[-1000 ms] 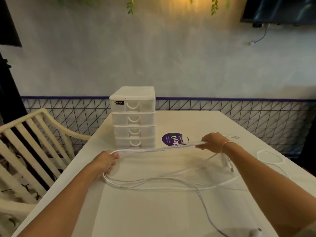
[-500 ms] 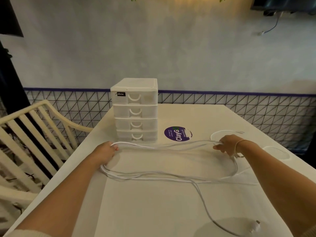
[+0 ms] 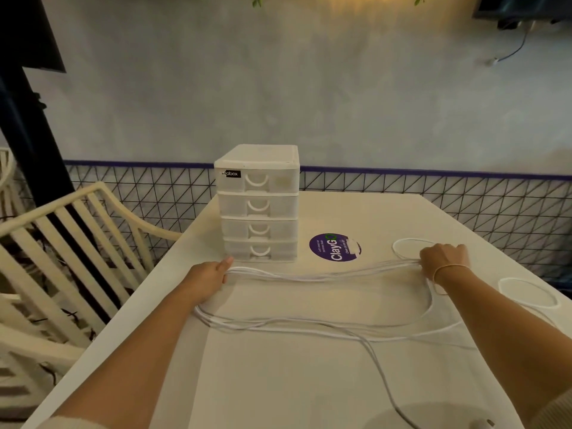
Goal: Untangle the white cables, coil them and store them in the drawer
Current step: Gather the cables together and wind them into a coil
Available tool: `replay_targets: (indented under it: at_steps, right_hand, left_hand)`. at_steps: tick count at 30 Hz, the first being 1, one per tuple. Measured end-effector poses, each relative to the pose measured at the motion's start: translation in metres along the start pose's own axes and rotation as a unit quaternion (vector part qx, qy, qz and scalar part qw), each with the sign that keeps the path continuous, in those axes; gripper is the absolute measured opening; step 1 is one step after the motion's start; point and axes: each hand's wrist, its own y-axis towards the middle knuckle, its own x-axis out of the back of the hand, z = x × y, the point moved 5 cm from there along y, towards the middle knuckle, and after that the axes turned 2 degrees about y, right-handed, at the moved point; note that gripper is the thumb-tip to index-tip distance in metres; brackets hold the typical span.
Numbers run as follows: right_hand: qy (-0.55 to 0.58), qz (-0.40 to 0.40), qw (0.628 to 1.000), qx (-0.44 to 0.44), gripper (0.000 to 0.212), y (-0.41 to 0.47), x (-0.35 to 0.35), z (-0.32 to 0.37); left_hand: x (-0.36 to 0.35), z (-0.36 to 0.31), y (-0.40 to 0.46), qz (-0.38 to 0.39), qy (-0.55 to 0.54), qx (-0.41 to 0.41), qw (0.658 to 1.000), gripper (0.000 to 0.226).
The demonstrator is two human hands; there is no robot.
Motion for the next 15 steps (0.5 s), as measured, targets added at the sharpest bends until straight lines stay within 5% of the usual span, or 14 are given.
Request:
replay_targets:
  at_steps: [4,10,13,15]
  right_hand:
    - [-0.027,-0.044,0.999,0.016,0.031,0.003,0.007,0.008]
    - [-0.050,0.024,0.998,0.013,0.046,-0.011,0.040,0.044]
    - [0.048,-0.011,0.985,0.168,0.052,-0.044,0.081,0.099]
    - [0.234,0.032,0.915,0.326,0.056,-0.091,0.105,0.155]
  left_hand:
    - [-0.001,0.000,0.002,0.002,0.028,-0.011,1.000,0.051]
    - [-0.004,-0.002,0.004,0.008,0.084,-0.013,0.996,0.054]
    - [-0.003,-0.004,0.003,0.011,0.089,-0.011,0.996,0.060]
    - [-0.003,-0.004,0.002,0.013,0.084,-0.005,0.996,0.063]
